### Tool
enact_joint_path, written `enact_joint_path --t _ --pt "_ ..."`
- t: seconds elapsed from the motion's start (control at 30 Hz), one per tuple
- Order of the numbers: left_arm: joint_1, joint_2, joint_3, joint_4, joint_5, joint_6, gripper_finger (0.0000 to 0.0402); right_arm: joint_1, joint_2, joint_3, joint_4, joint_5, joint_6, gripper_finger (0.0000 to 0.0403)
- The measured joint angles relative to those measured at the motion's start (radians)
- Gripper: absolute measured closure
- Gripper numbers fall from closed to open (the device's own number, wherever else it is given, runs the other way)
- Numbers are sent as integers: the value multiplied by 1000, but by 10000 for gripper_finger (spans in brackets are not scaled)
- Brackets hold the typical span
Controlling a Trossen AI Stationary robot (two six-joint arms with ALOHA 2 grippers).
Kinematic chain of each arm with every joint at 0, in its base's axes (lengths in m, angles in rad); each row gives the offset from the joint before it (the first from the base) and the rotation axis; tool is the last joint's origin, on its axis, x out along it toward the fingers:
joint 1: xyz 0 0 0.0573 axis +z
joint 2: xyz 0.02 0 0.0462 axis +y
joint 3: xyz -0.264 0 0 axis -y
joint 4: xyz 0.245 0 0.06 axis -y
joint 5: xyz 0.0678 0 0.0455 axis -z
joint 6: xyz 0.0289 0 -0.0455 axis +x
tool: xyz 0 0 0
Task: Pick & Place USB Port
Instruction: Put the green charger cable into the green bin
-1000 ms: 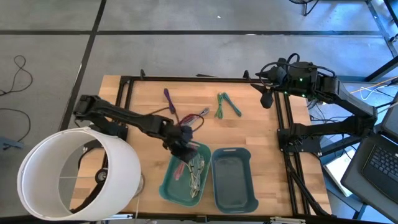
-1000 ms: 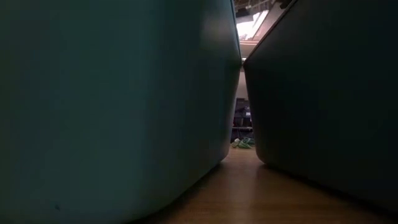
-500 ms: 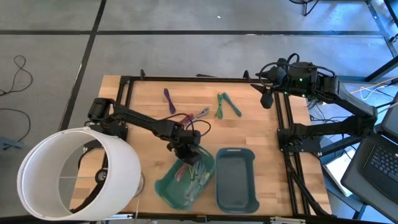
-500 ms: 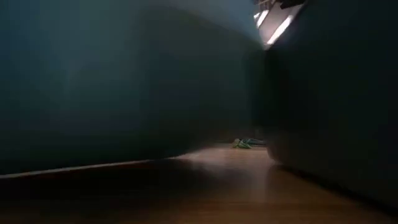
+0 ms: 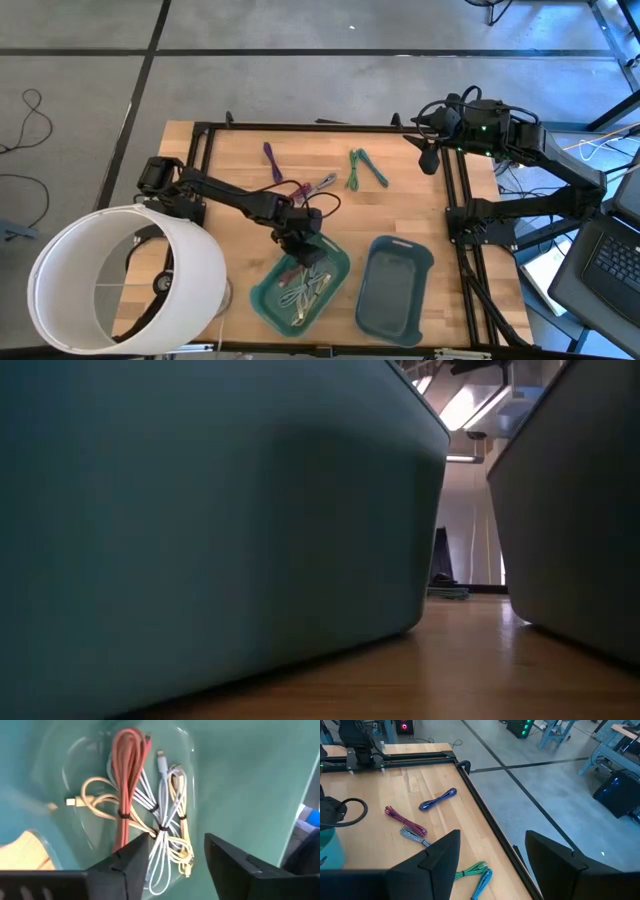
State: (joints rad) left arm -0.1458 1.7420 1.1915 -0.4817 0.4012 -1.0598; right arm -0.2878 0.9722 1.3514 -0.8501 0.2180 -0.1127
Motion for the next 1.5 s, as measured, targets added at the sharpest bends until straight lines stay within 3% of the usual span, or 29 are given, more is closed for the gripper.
enact_joint_path --t 0.27,0.53,0.67,0.93,1.07,1.23,1.5 --pt "23 -81 0 19 41 -19 201 0 0 0 0 0 0 176" --pt "96 -257 1 8 -50 17 213 0 0 0 1 0 0 176" --pt "159 -338 1 -21 -187 117 215 0 0 0 2 0 4 176" --pt "310 -428 1 -205 -572 272 222 0 0 0 3 0 64 176" --pt "408 -423 1 -307 -660 297 225 0 0 0 18 1 101 176" --pt "549 -377 1 -375 -656 309 226 0 0 0 45 47 113 176" --pt "667 -270 1 -160 -421 499 226 0 30 0 77 49 233 176"
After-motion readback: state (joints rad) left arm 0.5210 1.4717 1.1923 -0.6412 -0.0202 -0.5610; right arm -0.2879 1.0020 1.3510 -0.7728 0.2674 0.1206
